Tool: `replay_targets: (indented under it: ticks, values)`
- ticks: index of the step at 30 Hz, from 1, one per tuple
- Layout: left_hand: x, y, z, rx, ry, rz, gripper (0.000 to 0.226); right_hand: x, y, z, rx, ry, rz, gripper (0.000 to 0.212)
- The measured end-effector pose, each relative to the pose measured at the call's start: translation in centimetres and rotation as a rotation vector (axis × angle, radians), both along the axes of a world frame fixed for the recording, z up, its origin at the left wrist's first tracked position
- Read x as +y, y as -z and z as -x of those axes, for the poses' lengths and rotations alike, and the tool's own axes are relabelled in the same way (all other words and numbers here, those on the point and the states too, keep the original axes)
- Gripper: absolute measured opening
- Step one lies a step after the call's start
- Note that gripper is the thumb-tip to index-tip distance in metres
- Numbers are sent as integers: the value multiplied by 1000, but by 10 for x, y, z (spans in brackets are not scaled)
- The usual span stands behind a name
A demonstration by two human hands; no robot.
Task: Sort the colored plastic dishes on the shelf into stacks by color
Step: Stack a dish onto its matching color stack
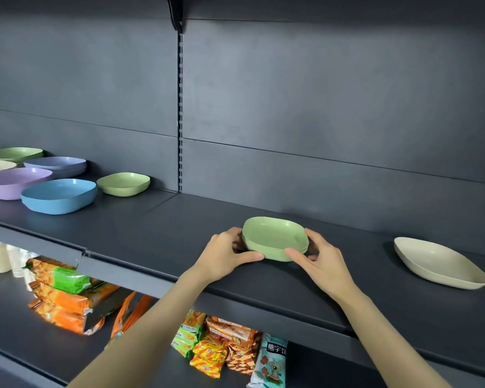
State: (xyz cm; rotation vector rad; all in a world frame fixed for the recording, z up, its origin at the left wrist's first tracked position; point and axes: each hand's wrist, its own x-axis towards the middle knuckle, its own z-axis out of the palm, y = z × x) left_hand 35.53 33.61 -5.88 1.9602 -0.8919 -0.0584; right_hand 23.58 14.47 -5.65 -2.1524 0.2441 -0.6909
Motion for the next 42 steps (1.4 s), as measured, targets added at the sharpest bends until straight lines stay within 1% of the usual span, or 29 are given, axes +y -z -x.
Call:
replay_targets:
  ticks: [6,12,16,19,23,28,30,33,37,40,42]
  values:
    - [21,-8,-9,1,-35,148,61,20,-8,-18,-76,-5,-29,61]
    - [86,-30,-58,-48,-90,212,64,81,-31,-80,-126,-83,-47,60]
    - [144,-37,-110,-69,-110,203,64,135,-38,-134,-143,-122,-54,61]
    - [189,-43,-157,-86,-117,157,63,181,-41,-178,-145,-144,-65,60]
    - [236,-54,-217,-56,-103,135,65,227,-46,-227,-148,-158,-61,63]
    - [270,-69,-275,-86,-44,62,82,260,-53,-273,-103,-181,-95,66]
    - [280,-73,-295,-88,-9,29,74,266,-56,-290,-78,-203,-127,66]
    - [290,-81,-322,-44,82,30,56,271,-61,-315,-38,-200,-86,68]
    - [293,-85,-354,52,195,2,50,267,-60,-345,4,-173,-69,74]
    - [289,-85,-379,58,206,-36,43,263,-58,-364,34,-166,-71,74]
    - [285,-88,-393,74,196,-71,40,263,-60,-374,45,-166,-82,70]
